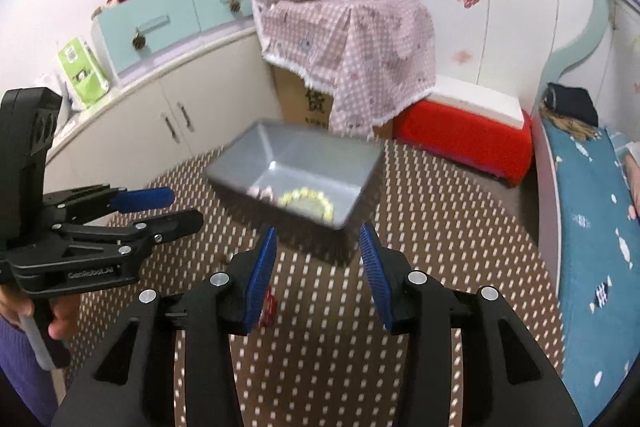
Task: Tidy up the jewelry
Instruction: 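Open both tools and move them back to the red bead bracelet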
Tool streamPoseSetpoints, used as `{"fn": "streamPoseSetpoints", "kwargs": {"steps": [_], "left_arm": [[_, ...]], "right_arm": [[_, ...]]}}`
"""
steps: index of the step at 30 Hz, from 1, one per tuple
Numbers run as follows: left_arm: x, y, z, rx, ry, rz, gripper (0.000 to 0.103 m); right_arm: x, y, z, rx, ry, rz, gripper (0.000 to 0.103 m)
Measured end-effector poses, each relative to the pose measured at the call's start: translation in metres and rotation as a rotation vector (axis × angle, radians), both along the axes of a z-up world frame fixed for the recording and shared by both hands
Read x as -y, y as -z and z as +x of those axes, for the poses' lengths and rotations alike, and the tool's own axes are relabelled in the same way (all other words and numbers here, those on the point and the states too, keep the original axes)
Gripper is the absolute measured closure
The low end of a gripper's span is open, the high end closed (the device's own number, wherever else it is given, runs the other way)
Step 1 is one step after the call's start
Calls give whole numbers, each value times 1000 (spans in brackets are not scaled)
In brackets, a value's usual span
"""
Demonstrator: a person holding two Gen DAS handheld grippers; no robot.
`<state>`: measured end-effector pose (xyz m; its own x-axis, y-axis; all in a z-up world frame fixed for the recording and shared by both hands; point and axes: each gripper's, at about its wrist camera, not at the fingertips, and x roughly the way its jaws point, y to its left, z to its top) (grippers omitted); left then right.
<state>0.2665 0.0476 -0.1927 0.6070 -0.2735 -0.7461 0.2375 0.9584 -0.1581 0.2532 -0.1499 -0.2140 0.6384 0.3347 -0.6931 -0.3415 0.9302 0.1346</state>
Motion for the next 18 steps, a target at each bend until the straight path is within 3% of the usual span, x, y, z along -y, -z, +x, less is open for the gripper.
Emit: {"fn": "streamPoseSetpoints", "kwargs": {"steps": [4, 11, 18], "left_arm": [[-9, 17, -10, -55, -33, -35, 49], [-24, 29, -27, -75, -72, -75, 49], [-36, 34, -29, -88, -96, -106, 49]], "right_arm": [[-10, 24, 1, -67, -38, -31, 60], [-22, 58, 12, -139, -73, -69, 61], [-32, 63, 19, -158, -112, -77, 61]]}}
